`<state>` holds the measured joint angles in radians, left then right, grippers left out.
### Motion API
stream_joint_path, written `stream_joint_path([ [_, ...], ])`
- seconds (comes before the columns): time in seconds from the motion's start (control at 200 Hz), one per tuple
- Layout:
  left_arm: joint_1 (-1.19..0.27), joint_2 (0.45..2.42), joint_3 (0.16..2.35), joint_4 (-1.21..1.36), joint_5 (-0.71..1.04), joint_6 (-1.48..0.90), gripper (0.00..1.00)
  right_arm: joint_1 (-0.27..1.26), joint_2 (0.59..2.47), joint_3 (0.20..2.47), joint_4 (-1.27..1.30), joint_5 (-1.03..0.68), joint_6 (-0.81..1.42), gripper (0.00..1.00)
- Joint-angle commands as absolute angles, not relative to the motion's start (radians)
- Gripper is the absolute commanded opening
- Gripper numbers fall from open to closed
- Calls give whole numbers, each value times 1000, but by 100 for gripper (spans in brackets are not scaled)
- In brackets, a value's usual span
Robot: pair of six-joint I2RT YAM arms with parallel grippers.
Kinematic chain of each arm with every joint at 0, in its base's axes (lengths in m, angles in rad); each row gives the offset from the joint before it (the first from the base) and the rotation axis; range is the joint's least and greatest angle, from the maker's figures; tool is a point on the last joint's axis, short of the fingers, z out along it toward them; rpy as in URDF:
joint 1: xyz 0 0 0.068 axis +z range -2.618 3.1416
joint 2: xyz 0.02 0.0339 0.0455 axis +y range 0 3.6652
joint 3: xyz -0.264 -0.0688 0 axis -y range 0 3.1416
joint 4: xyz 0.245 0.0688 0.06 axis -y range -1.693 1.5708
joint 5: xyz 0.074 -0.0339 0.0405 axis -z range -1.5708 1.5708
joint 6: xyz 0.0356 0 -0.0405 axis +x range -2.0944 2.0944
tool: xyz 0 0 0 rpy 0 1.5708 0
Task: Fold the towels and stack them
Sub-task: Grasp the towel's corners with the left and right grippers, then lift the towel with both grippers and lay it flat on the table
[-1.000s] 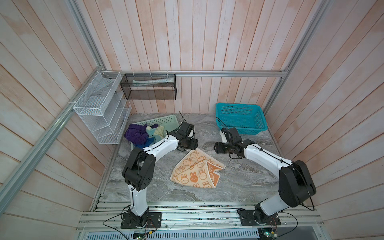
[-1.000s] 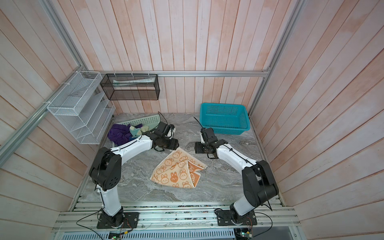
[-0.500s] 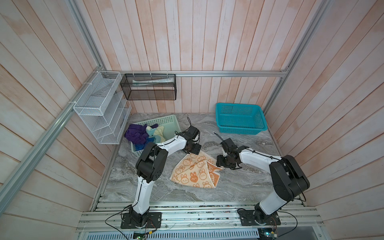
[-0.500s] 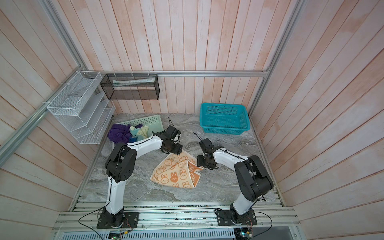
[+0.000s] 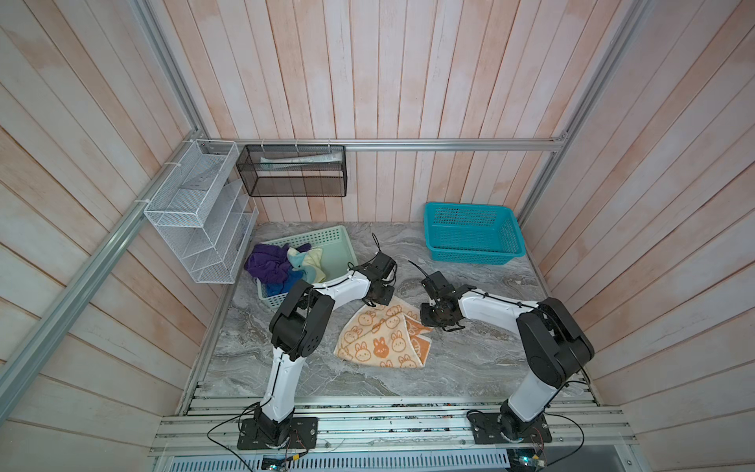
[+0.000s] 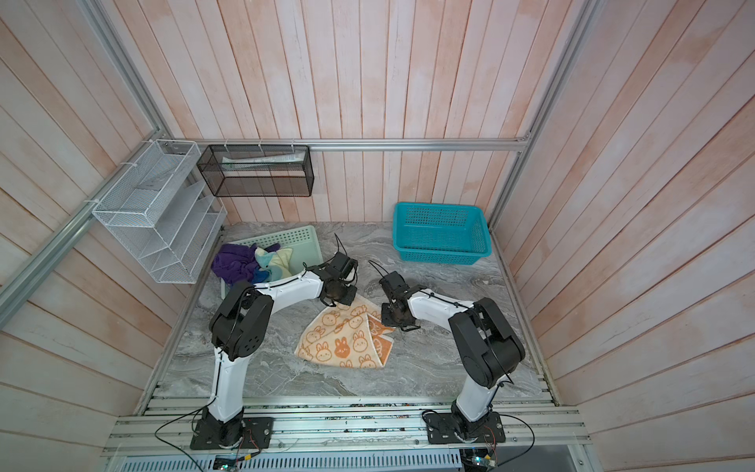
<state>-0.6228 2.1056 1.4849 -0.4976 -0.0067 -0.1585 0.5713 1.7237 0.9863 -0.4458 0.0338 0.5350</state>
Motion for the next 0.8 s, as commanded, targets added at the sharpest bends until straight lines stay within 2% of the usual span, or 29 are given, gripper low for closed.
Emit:
stream_joint_path([
  [0.0, -629, 2035, 1460, -496, 14, -148, 5, 578, 1693, 1009, -527, 128, 502, 9],
  [0.07, -626, 1985, 1475, -485, 12, -131, 0, 578, 1644, 1037, -525, 159, 470, 0],
  [0.355, -618, 1804, 1649, -510, -29, -70, 0, 576, 1468, 1241, -549, 329, 338, 0],
  [0.515, -617, 1675, 1746, -474, -60, -5, 0, 576, 1356, 1408, -514, 443, 185, 0],
  [0.795, -662, 1483, 1877, -446, 39, 75, 0, 583, 1260, 1716, -532, 373, -61, 0],
])
